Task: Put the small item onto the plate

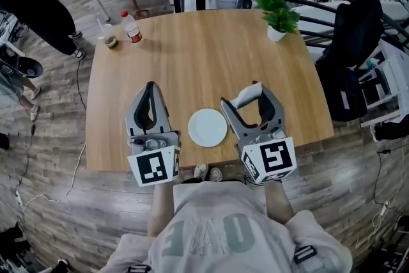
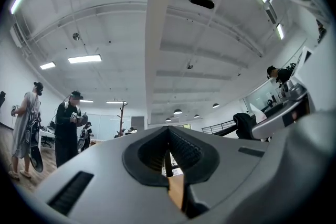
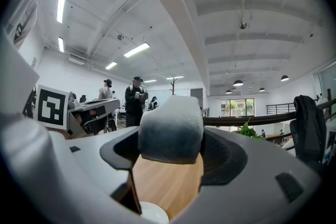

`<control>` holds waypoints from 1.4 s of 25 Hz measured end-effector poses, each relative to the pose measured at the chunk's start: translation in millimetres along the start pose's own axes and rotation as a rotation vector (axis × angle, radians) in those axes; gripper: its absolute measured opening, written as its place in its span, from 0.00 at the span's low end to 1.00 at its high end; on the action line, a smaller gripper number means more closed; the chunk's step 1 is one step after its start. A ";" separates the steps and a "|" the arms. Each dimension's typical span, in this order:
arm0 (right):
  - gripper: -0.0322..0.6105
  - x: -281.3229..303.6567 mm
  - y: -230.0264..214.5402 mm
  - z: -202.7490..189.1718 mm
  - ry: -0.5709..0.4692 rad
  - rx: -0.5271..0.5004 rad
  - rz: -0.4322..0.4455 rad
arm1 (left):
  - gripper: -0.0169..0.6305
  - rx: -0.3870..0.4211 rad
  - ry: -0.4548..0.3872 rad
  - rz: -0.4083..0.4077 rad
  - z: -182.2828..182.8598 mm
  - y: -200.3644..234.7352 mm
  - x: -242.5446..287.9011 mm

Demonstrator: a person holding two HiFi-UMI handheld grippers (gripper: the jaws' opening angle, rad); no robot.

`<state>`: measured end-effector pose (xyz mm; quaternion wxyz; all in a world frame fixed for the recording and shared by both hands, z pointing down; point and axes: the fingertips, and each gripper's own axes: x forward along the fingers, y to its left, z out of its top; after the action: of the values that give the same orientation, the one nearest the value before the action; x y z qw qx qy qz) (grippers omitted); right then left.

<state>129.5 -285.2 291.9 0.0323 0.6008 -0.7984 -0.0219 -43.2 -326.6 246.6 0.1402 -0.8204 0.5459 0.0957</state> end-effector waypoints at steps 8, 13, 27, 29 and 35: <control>0.58 21.5 2.3 -7.8 0.059 0.026 0.009 | 0.04 0.025 0.032 -0.043 -9.7 -4.9 9.5; 0.58 35.9 16.2 -33.7 0.148 0.024 0.081 | 0.04 0.046 0.102 -0.062 -31.5 -10.2 5.8; 0.58 56.5 51.8 -136.5 0.478 -0.090 0.224 | 0.04 0.033 0.224 -0.075 -84.0 -11.8 -20.3; 0.58 60.4 55.5 -158.7 0.535 -0.097 0.253 | 0.04 0.030 0.234 -0.073 -89.2 -12.7 -21.9; 0.58 55.2 69.9 -237.1 0.799 -0.145 0.374 | 0.04 0.001 0.243 -0.059 -98.7 -12.8 -28.0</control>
<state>65.7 -318.0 534.8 0.3837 0.4035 -0.8146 0.1623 -41.8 -330.6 349.9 0.0763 -0.8416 0.5346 -0.0091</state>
